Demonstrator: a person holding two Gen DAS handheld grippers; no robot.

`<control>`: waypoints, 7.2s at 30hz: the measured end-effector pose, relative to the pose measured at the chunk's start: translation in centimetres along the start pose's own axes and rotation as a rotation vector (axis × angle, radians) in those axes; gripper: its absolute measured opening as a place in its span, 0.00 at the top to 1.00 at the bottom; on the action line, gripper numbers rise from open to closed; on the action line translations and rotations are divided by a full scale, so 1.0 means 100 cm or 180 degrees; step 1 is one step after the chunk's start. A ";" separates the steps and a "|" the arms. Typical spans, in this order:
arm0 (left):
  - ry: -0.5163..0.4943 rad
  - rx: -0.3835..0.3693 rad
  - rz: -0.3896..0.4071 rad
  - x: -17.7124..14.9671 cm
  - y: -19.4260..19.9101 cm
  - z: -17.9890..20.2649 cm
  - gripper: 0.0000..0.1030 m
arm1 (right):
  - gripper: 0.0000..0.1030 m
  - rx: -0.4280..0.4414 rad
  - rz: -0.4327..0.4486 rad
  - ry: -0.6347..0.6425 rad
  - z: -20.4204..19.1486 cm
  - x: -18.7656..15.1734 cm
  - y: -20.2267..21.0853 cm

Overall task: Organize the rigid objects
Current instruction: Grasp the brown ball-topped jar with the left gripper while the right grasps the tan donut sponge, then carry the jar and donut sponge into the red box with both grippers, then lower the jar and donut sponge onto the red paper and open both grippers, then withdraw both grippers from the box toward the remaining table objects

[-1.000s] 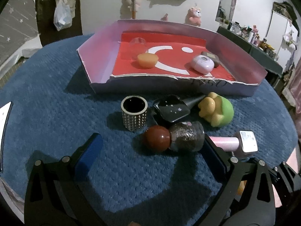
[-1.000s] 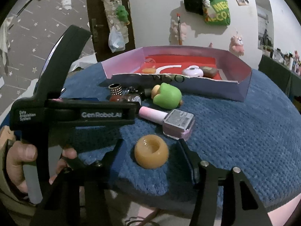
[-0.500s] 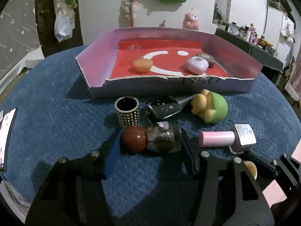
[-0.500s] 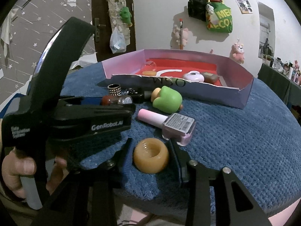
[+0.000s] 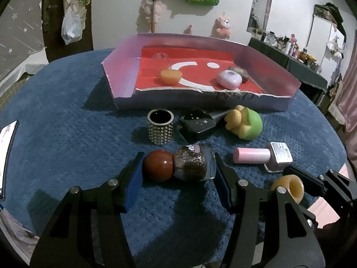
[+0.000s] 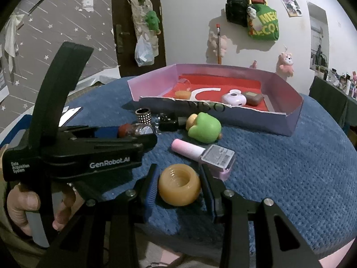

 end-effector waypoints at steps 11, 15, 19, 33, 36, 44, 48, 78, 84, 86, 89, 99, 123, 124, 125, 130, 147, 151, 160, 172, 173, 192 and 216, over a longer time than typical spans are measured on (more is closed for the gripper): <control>0.0003 -0.0034 0.0124 0.009 0.014 -0.002 0.46 | 0.61 0.0146 0.0019 -0.0120 -0.002 0.017 0.006; 0.0018 -0.0041 0.0154 0.014 0.017 -0.004 0.46 | 0.61 0.0179 0.0040 -0.0150 0.000 0.024 0.007; 0.0023 -0.0041 0.0186 0.020 0.019 -0.005 0.46 | 0.61 0.0201 0.0086 -0.0142 -0.002 0.034 0.009; 0.0019 -0.0067 0.0296 0.052 0.025 -0.012 0.46 | 0.61 0.0231 0.0170 -0.0113 -0.008 0.070 0.012; 0.0011 -0.0068 0.0314 0.059 0.025 -0.012 0.46 | 0.61 0.0246 0.0187 -0.0111 -0.007 0.077 0.012; 0.0007 -0.0064 0.0356 0.078 0.023 -0.016 0.46 | 0.61 0.0266 0.0243 -0.0064 -0.007 0.099 0.010; 0.0016 -0.0066 0.0368 0.085 0.020 -0.020 0.46 | 0.61 0.0270 0.0246 -0.0062 -0.008 0.108 0.006; -0.0021 -0.0280 -0.0048 0.110 -0.040 -0.028 0.46 | 0.61 0.0186 -0.0176 -0.0318 0.024 0.135 -0.050; 0.0002 -0.0349 -0.0254 0.105 -0.060 -0.030 0.46 | 0.61 0.0166 -0.0414 -0.0474 0.038 0.132 -0.074; -0.0005 -0.0357 -0.0318 0.104 -0.067 -0.030 0.46 | 0.61 0.0154 -0.0479 -0.0508 0.042 0.131 -0.081; 0.0001 -0.0382 -0.0404 0.102 -0.076 -0.032 0.46 | 0.61 0.0100 -0.0598 -0.0575 0.050 0.127 -0.094; 0.0037 -0.0445 -0.0580 0.098 -0.098 -0.034 0.46 | 0.61 -0.0035 -0.0816 -0.0710 0.065 0.122 -0.118; 0.0058 -0.0329 -0.0511 0.115 -0.119 -0.042 0.46 | 0.61 -0.0318 -0.0706 -0.0700 0.078 0.139 -0.147; 0.0049 -0.0322 -0.0514 0.114 -0.119 -0.041 0.46 | 0.61 -0.0322 -0.0712 -0.0699 0.078 0.139 -0.148; 0.0043 -0.0315 -0.0516 0.113 -0.117 -0.040 0.46 | 0.61 -0.0325 -0.0705 -0.0691 0.078 0.139 -0.148; 0.0018 -0.0297 -0.0529 0.113 -0.117 -0.039 0.46 | 0.61 -0.0333 -0.0718 -0.0687 0.079 0.139 -0.147; 0.0018 -0.0297 -0.0530 0.113 -0.117 -0.039 0.46 | 0.61 -0.0350 -0.0736 -0.0672 0.078 0.138 -0.149; 0.0017 -0.0297 -0.0529 0.113 -0.117 -0.039 0.46 | 0.61 -0.0338 -0.0733 -0.0690 0.078 0.138 -0.149; -0.0035 -0.0255 -0.0532 0.110 -0.119 -0.037 0.46 | 0.61 -0.0333 -0.0731 -0.0699 0.079 0.138 -0.149; -0.0144 -0.0160 -0.0552 0.108 -0.115 -0.035 0.46 | 0.54 -0.0316 -0.0729 -0.0724 0.078 0.139 -0.147; -0.0140 -0.0163 -0.0552 0.109 -0.115 -0.034 0.46 | 0.52 -0.0318 -0.0723 -0.0727 0.078 0.139 -0.146; -0.0162 -0.0180 -0.0375 0.113 -0.091 -0.030 0.34 | 0.44 -0.0302 -0.0505 -0.0681 0.071 0.142 -0.108; -0.0096 -0.0059 -0.0147 0.112 -0.050 -0.036 0.09 | 0.23 -0.0127 -0.0268 -0.0624 0.052 0.145 -0.062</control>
Point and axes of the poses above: each gripper's, at about its wrist camera, not at the fingertips, and y roughly against the way its jaws point, z to its right, x to its top, the point moved 6 cm from there along -y, roughly the way its jaws point, and after that the axes turned 15 degrees about -y, right-handed, at the moved point
